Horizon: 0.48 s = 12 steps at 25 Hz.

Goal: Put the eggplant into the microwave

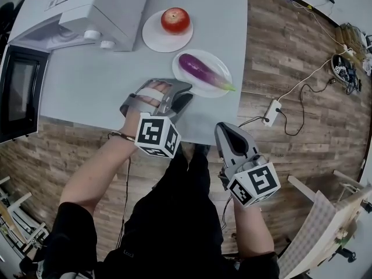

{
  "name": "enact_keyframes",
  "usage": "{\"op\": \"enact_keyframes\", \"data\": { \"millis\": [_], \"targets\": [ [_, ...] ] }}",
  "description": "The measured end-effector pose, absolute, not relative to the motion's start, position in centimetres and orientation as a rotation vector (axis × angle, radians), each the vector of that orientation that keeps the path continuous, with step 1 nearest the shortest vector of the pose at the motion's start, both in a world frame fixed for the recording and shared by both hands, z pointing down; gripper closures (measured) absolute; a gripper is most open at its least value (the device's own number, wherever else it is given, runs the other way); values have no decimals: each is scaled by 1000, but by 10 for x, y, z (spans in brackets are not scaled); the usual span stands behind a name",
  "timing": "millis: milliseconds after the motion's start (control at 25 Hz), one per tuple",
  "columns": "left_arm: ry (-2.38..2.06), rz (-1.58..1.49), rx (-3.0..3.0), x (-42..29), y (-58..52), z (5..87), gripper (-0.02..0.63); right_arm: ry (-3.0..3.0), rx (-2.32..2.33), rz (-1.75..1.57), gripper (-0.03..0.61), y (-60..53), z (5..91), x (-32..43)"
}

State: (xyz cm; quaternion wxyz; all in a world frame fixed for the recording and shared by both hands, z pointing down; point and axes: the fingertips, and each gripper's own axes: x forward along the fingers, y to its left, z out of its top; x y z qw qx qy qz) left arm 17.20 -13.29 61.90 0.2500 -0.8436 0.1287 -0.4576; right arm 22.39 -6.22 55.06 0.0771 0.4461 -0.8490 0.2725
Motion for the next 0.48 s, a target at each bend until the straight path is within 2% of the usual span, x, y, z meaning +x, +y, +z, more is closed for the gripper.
{"op": "enact_keyframes", "data": {
  "millis": [480],
  "targets": [
    [255, -1239, -2118, 184, -145, 626, 514, -2539, 1356, 831, 561, -65, 551, 226]
  ]
}}
